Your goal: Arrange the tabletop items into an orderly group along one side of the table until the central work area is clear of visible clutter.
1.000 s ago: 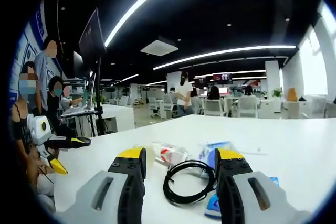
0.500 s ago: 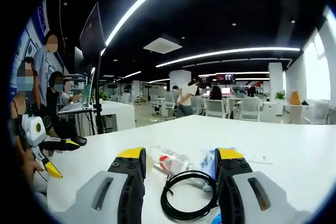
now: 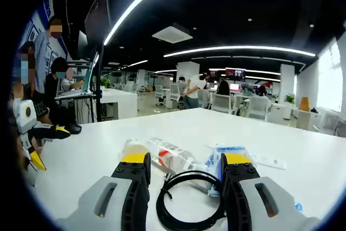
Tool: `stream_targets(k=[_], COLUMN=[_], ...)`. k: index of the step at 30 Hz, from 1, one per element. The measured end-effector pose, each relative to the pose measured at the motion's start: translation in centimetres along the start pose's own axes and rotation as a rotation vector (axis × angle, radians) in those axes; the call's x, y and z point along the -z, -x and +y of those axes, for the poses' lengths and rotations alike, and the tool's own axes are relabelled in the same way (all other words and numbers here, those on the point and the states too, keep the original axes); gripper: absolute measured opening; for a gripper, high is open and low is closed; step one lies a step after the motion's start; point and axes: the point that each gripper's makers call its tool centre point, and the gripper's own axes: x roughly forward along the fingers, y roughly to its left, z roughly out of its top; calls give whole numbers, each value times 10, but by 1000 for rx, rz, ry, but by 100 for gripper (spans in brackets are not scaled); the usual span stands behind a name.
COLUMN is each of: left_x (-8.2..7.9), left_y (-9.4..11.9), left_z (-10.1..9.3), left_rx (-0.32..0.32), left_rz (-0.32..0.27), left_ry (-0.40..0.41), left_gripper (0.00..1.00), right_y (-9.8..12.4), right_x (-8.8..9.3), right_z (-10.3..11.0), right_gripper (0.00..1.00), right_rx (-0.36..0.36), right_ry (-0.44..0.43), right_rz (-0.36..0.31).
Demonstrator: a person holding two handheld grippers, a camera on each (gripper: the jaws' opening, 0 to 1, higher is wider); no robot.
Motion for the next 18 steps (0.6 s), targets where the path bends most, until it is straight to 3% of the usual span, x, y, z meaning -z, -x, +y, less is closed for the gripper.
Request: stream_targets(k=[6, 12, 18], left_x=[2, -9, -7], left_y=[0, 3, 3], left_z=[-2, -1, 5], left_rx=[16, 16, 4], left_rz=[17, -19, -16], left_ry=[-6, -21, -16], left_gripper=[85, 85, 85], right_y=[-6, -23, -33], right_x=[8, 28, 34], right_z=[-4, -7, -6], right_gripper=[50, 50, 51], right_rx=[6, 8, 0], right_ry=[-11, 1, 19], right_rz=[8, 58, 73])
